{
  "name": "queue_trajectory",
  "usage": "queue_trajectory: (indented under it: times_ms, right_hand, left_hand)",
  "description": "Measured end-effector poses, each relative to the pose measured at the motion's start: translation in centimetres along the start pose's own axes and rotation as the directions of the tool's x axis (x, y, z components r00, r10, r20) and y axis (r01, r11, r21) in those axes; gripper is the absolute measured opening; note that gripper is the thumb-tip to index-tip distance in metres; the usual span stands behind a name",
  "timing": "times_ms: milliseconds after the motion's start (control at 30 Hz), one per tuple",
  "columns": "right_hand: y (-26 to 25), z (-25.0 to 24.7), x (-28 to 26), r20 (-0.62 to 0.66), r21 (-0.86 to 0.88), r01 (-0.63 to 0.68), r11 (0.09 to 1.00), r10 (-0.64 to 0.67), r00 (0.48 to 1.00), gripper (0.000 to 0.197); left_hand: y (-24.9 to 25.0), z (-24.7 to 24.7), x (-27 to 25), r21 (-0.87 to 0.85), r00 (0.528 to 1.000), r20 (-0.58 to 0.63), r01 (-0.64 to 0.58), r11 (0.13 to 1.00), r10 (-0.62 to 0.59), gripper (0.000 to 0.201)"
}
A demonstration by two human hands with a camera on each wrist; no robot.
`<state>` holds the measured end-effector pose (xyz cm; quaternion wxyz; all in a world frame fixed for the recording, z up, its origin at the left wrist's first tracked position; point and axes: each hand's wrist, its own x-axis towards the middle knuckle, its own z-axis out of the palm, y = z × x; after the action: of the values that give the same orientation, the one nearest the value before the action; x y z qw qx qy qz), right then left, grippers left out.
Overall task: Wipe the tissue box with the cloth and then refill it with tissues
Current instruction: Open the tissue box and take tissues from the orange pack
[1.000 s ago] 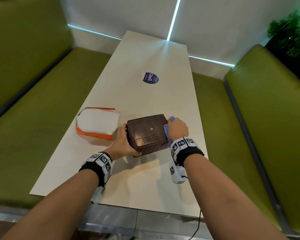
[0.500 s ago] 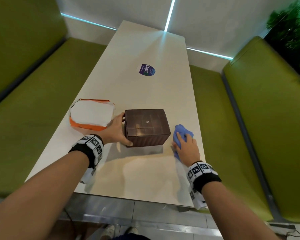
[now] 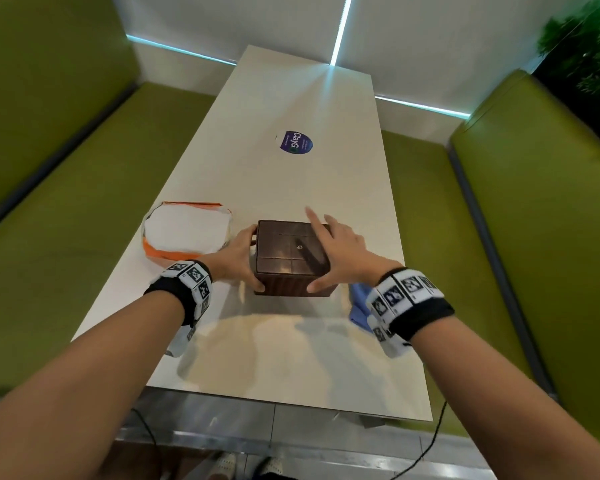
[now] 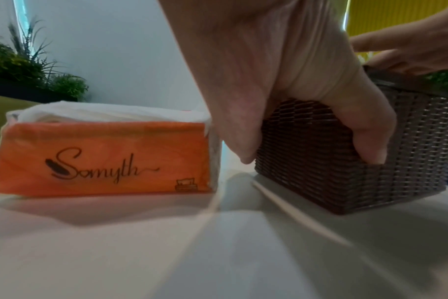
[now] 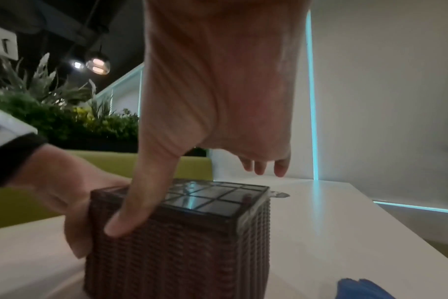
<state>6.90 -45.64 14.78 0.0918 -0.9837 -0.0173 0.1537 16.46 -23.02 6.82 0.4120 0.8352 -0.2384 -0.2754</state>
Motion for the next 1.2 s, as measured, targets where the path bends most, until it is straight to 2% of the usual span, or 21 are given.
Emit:
queue_trajectory:
  times_ms: [67,167,400,433,567,700,767,900,1000,1100,1133,1200]
  right_hand:
    - [-0.7,0.1,1.6,0.067,-0.081,0.01,0.997,-0.005,0.998,0.143]
    - [-0.8,0.6,2.5,0.07,-0.144,0.034,0.989,-0.024,0.997,0.144]
    - [-0.3,1.2,1.6,-0.144,-0.177,0.056,0.983,-0.082,0.986,0.145]
    - [-0.1,1.2,1.6,-0.138,-0.17,0.056,0.984,-0.08,0.987,0.144]
    - [0.1,1.0,2.0,0.023,-0.085,0.067,0.994,-0.066,0.998,0.135]
    - [0.4,-0.4,1.7,0.122,0.092,0.067,0.993,-0.078,0.989,0.114]
    - [0.0,-1.6,1.1,0.131,0.13,0.084,0.988,-0.101,0.986,0.1]
    - [-0.9,-3.5,-0.5,-0.063,0.111,0.166,0.98,-0.16,0.985,0.049]
    - [-0.9,-4.2,-1.8,-0.242,0.134,0.162,0.978,-0.126,0.962,0.038]
    - [-0.9,-4.4,-3.4,-0.422,0.261,0.201,0.944,-0.076,0.903,0.019]
    - [-1.0,-4.4,-4.2,-0.455,0.305,0.223,0.926,-0.064,0.888,0.01]
    - [-1.4,-4.0,-5.6,-0.432,0.398,0.24,0.885,-0.05,0.9,0.008]
  left_hand:
    - [0.2,0.1,0.2,0.026,1.0,0.006,0.009,1.0,-0.009,0.133]
    - [0.0,0.1,0.1,0.029,1.0,0.002,0.017,0.999,-0.017,0.137]
    - [0.2,0.0,0.2,0.02,1.0,0.012,0.01,1.0,-0.01,0.141]
    - [0.2,0.1,0.2,0.007,1.0,0.016,0.011,1.0,-0.011,0.142]
    - [0.4,-0.1,0.4,-0.018,0.998,0.059,0.008,1.0,-0.007,0.138]
    - [0.8,-0.4,0.1,-0.033,0.997,0.074,-0.002,0.999,0.004,0.143]
    - [0.8,-0.3,0.3,-0.009,0.999,0.031,-0.016,1.0,0.017,0.141]
    - [1.0,-0.1,0.4,0.046,1.0,-0.014,-0.007,0.999,0.008,0.128]
    - [1.0,-0.1,0.1,0.001,1.0,-0.007,-0.013,1.0,0.013,0.131]
    - [0.3,-0.1,-1.1,-0.061,1.0,-0.027,0.01,0.998,-0.011,0.132]
    - [0.0,-0.1,-1.4,-0.081,0.999,-0.034,0.025,0.996,-0.028,0.122]
    - [-0.1,0.2,-2.3,-0.121,0.998,-0.053,0.007,0.993,-0.014,0.089]
